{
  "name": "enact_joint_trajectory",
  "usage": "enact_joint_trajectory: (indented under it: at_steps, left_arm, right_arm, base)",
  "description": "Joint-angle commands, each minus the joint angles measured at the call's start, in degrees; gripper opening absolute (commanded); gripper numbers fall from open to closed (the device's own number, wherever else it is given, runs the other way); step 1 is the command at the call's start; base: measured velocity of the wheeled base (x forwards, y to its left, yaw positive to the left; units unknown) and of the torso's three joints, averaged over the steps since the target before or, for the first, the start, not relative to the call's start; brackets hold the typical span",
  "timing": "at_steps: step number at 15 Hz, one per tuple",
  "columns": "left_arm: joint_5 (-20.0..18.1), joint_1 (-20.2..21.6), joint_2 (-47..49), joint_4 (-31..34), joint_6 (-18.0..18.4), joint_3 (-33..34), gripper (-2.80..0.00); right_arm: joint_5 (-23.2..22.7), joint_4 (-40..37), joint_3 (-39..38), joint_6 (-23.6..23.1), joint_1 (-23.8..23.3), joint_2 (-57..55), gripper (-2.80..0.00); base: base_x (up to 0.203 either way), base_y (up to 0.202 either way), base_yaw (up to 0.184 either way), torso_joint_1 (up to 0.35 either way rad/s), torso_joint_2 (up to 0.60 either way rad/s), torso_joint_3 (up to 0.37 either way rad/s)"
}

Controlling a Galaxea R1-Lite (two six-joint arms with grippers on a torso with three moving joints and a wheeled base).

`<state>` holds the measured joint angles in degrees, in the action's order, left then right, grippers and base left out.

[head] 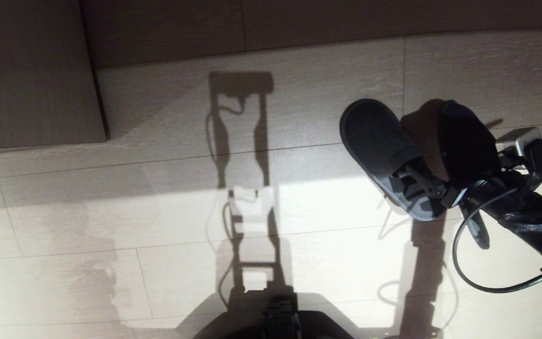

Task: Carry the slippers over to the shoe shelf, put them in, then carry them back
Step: Place the slippers on the floor

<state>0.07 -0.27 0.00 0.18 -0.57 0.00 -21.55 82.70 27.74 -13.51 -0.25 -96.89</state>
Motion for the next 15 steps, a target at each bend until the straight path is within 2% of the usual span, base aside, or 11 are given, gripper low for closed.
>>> enact_joint_trajectory:
  at_steps: [1, 2, 4, 6, 11, 13, 15]
  left_arm:
    - [0.0, 0.0, -0.1, 0.0, 0.0, 0.1, -2.8]
    - [0.0, 0.0, -0.1, 0.0, 0.0, 0.1, -2.8]
    - [0.0, 0.0, -0.1, 0.0, 0.0, 0.1, -2.8]
    - [0.0, 0.0, -0.1, 0.0, 0.0, 0.1, -2.8]
    - [0.0, 0.0, -0.1, 0.0, 0.0, 0.1, -2.8]
    - [0.0, 0.0, -0.1, 0.0, 0.0, 0.1, -2.8]
    - [0.0, 0.0, -0.1, 0.0, 0.0, 0.1, -2.8]
  right_arm:
    - [-1.9, 0.2, 1.5, -1.5, -0.1, -0.6, 0.0]
    - [-4.9, -1.4, 3.1, -4.2, -0.2, -1.2, 0.0]
    - [-7.5, -7.6, 1.7, -8.8, -0.3, 0.8, 0.0]
    - [-7.7, -7.2, -0.9, -10.5, -2.4, -0.7, 0.0]
    - [-7.5, -0.3, -6.7, -11.1, -3.0, -4.4, 0.0]
    - [-6.9, 3.2, -5.4, -10.9, -2.9, -6.2, 0.0]
    - [-6.3, 3.6, -3.8, -10.1, -2.9, -4.3, 0.0]
  base:
    - [0.0, 0.0, 0.0, 0.0, 0.0, 0.0]
    - [0.0, 0.0, 0.0, 0.0, 0.0, 0.0]
    - [0.0, 0.0, 0.0, 0.0, 0.0, 0.0]
    - [0.0, 0.0, 0.0, 0.0, 0.0, 0.0]
    - [0.0, 0.0, 0.0, 0.0, 0.0, 0.0]
    - [0.0, 0.0, 0.0, 0.0, 0.0, 0.0]
    - [0.0, 0.0, 0.0, 0.0, 0.0, 0.0]
